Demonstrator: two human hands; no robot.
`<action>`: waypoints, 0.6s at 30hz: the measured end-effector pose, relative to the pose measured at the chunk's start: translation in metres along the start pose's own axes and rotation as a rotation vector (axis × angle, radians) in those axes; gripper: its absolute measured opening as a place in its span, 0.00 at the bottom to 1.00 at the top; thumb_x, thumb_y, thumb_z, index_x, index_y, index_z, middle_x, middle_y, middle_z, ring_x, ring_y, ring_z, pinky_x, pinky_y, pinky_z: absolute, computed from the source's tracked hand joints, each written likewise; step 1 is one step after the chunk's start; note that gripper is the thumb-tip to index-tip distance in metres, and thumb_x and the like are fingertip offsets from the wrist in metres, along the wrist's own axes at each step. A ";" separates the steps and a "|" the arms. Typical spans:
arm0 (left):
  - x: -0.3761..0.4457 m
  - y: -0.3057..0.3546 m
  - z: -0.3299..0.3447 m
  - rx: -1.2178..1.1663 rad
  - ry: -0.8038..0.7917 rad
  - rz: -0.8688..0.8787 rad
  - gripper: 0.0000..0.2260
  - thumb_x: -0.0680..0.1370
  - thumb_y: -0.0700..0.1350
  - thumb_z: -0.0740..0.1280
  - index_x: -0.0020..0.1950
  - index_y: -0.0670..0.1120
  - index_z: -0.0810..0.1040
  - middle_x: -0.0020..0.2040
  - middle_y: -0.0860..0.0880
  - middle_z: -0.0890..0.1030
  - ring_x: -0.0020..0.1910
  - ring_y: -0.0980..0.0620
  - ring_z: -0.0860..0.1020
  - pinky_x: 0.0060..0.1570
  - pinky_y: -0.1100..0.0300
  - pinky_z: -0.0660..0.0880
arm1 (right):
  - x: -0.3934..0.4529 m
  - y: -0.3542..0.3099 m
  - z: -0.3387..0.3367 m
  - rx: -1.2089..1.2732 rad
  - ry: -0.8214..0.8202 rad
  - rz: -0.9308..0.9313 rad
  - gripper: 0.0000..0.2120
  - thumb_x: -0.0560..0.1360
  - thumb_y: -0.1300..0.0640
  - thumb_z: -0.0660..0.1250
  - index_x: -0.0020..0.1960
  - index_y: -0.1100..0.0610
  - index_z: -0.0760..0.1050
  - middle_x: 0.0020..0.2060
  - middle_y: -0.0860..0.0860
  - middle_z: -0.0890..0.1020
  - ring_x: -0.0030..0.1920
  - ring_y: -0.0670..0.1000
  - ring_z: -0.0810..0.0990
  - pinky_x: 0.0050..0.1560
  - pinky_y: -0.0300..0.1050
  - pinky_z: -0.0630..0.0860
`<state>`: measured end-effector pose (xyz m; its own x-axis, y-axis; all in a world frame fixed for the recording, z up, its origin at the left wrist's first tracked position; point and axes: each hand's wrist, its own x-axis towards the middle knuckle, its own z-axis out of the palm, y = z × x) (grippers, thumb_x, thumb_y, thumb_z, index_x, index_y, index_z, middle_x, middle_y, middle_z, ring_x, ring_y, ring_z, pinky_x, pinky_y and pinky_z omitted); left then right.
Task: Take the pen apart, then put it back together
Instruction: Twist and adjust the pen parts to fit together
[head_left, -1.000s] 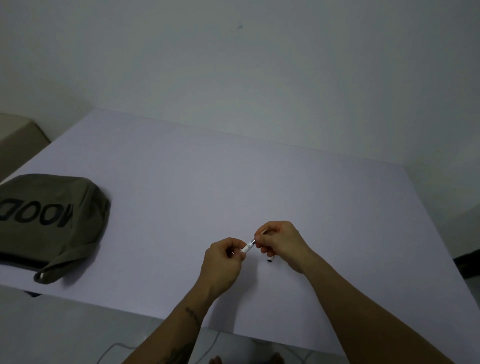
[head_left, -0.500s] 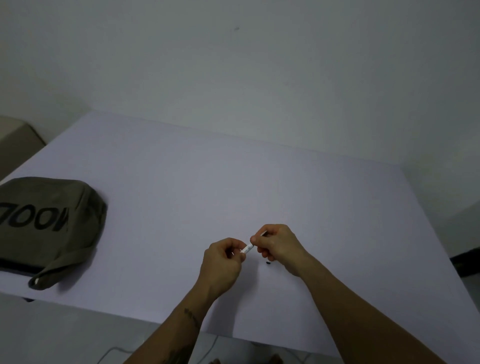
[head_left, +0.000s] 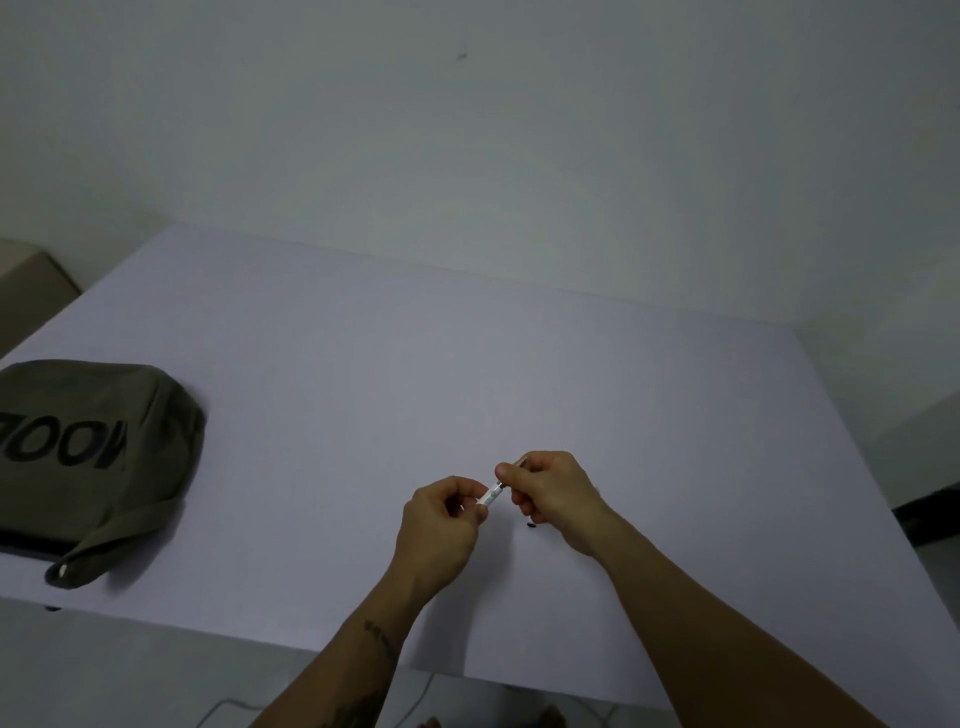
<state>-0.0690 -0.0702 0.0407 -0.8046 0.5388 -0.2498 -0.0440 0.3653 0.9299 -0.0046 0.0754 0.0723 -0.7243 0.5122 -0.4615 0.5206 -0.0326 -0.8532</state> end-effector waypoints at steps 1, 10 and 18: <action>0.000 0.000 0.001 0.000 0.002 0.000 0.06 0.75 0.39 0.70 0.45 0.51 0.83 0.37 0.51 0.81 0.33 0.55 0.76 0.31 0.67 0.72 | 0.000 0.000 0.002 -0.020 0.016 0.002 0.11 0.74 0.51 0.71 0.35 0.55 0.79 0.27 0.50 0.79 0.27 0.48 0.73 0.29 0.40 0.70; -0.001 -0.001 0.002 -0.007 0.008 -0.024 0.07 0.76 0.39 0.69 0.45 0.52 0.82 0.37 0.52 0.81 0.35 0.54 0.77 0.31 0.68 0.72 | -0.001 0.005 -0.002 0.147 -0.043 0.022 0.06 0.76 0.63 0.68 0.44 0.59 0.84 0.31 0.52 0.79 0.31 0.48 0.74 0.29 0.39 0.70; 0.000 0.002 0.000 -0.015 0.021 -0.017 0.07 0.75 0.38 0.69 0.45 0.50 0.83 0.37 0.52 0.80 0.35 0.54 0.76 0.31 0.68 0.73 | -0.003 0.003 0.007 0.094 0.000 0.011 0.07 0.76 0.54 0.70 0.43 0.57 0.81 0.30 0.51 0.78 0.30 0.49 0.73 0.28 0.40 0.69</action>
<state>-0.0686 -0.0695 0.0426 -0.8157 0.5166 -0.2603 -0.0668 0.3629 0.9294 -0.0046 0.0678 0.0694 -0.7185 0.5118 -0.4709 0.4840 -0.1184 -0.8670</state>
